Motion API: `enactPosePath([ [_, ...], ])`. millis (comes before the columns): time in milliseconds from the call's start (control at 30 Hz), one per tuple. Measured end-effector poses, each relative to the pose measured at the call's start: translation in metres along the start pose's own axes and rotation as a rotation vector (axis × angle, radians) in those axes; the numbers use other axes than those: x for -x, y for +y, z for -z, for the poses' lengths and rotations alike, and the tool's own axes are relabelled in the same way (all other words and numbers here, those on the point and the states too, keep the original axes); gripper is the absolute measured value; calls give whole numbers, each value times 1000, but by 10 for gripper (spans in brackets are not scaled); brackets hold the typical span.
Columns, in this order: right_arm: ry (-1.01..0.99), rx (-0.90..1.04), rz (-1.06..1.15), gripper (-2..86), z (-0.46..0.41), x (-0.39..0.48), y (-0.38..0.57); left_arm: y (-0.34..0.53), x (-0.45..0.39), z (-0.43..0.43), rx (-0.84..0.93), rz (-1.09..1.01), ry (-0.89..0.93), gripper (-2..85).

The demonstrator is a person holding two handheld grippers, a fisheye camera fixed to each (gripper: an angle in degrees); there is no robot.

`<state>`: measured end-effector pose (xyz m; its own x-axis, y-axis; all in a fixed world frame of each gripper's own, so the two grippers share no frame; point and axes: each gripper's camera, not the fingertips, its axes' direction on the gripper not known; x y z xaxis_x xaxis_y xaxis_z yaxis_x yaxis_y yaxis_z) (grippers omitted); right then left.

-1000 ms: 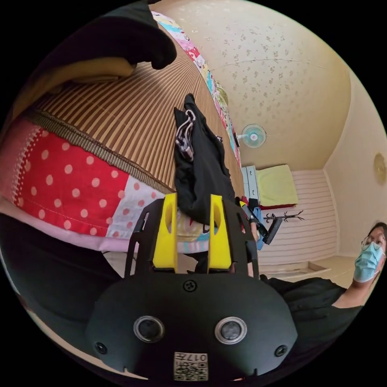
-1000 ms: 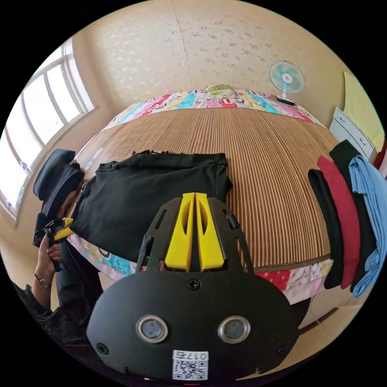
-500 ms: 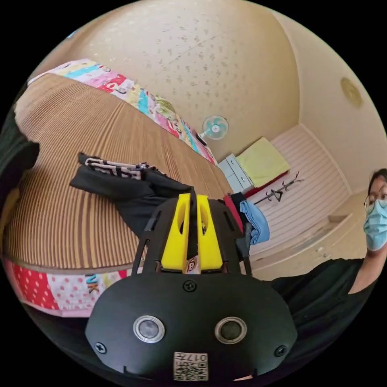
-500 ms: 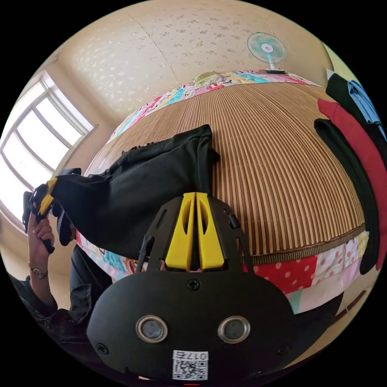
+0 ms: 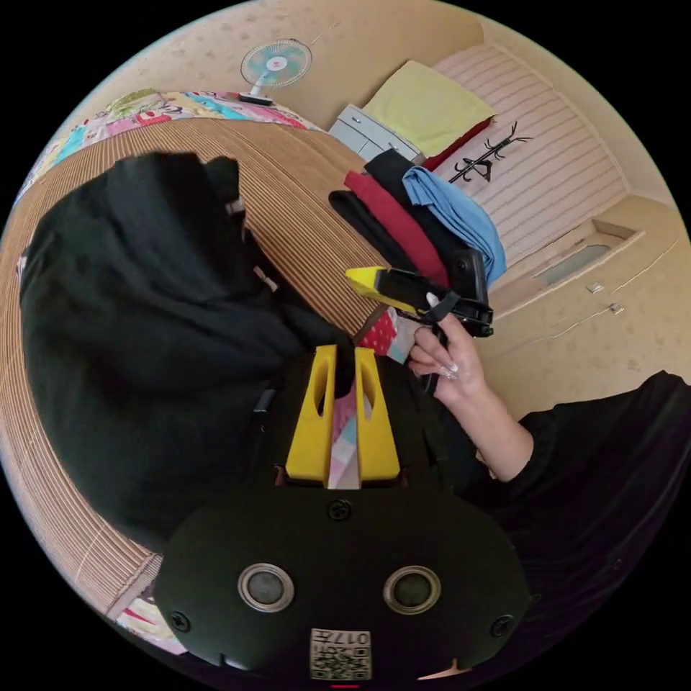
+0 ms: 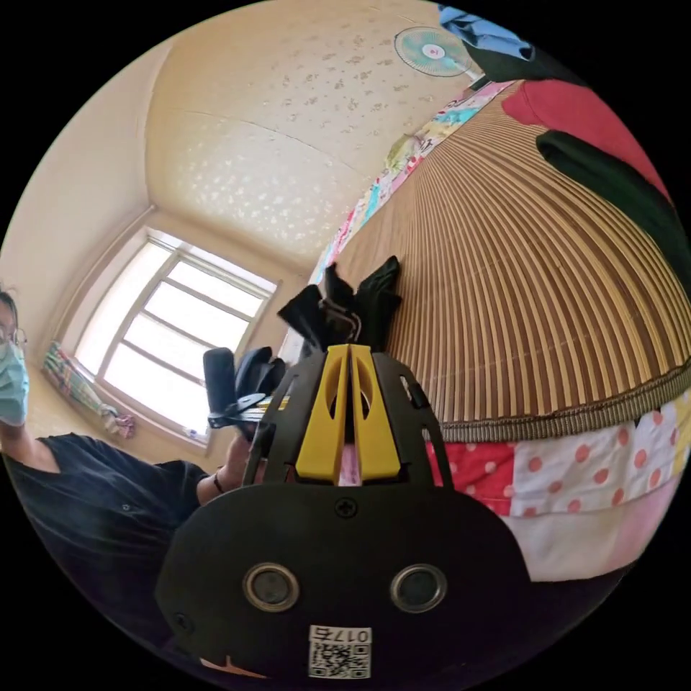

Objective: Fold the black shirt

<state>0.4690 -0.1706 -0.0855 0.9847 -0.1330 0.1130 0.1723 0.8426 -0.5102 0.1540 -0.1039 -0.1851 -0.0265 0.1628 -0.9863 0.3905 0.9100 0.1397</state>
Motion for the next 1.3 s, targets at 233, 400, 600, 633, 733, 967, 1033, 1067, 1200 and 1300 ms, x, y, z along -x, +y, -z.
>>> enactPosePath([
  [233,10,75,67,59,-13,12,-20,22,-18,19,-33,-35,51,132],
  [400,112,204,102,142,-63,18,-69,60,-28,54,-75,-52,16,122],
  [600,165,216,46,163,-107,8,-109,103,-1,82,-136,56,-12,122],
  [633,177,222,43,160,-112,7,-112,107,2,84,-141,68,-11,122],
  [733,228,240,27,109,-128,7,-122,120,19,93,-166,118,0,121],
  [967,256,69,180,59,-100,66,-132,138,40,115,-201,143,-37,120],
  [1033,366,73,157,62,-105,64,-139,140,48,115,-195,159,-30,119],
  [1067,431,106,115,66,-114,52,-144,142,54,115,-194,166,-24,115],
  [1200,458,205,9,94,-128,9,-142,148,64,121,-205,187,-13,111],
  [1300,334,141,48,104,-94,23,-124,152,64,133,-213,179,-62,112],
])
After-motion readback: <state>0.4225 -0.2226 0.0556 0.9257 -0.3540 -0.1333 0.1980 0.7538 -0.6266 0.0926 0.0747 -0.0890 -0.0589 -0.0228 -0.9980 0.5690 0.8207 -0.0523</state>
